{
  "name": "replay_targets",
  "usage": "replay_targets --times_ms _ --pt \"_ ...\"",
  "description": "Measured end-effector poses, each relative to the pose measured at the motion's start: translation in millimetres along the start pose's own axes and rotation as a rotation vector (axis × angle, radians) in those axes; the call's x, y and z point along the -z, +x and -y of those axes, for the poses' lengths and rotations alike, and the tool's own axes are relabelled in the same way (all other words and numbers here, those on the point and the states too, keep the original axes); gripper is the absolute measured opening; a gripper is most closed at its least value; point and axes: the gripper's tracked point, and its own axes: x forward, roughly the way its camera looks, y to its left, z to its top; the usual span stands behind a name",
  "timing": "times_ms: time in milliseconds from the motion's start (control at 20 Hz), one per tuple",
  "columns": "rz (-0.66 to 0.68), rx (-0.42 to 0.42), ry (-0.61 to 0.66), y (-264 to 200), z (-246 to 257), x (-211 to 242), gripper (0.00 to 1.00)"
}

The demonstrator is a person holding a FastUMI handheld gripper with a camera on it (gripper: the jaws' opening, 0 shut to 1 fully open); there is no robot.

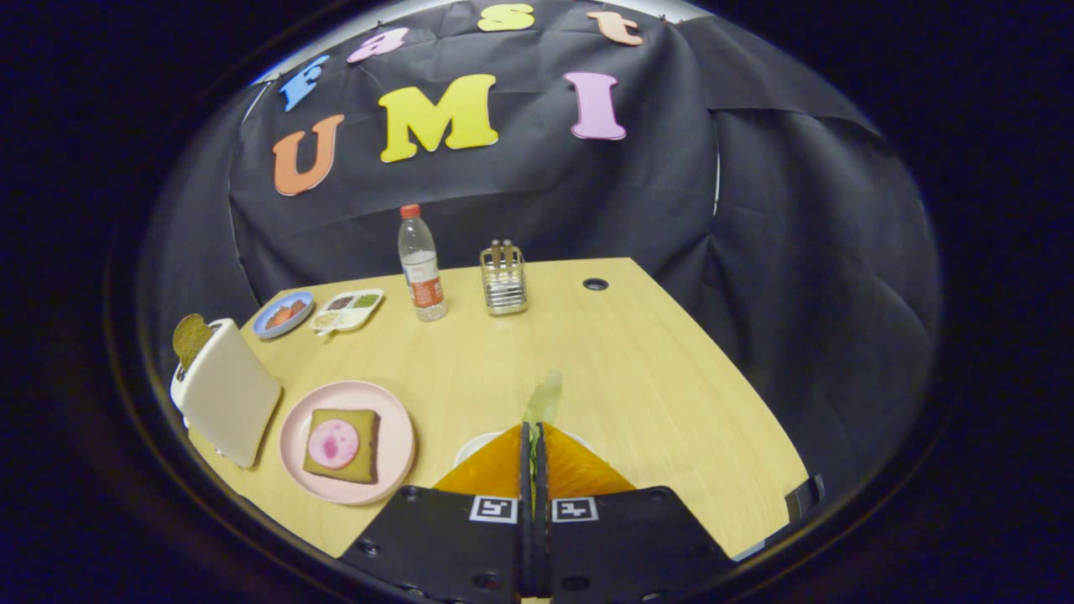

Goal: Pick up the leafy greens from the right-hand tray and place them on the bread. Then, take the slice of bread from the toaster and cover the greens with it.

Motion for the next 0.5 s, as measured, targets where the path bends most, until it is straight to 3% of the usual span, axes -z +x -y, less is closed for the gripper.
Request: replay_targets --times_ms 500 --pt "0.034 -0.111 -0.1 -22 -122 -7 0.0"
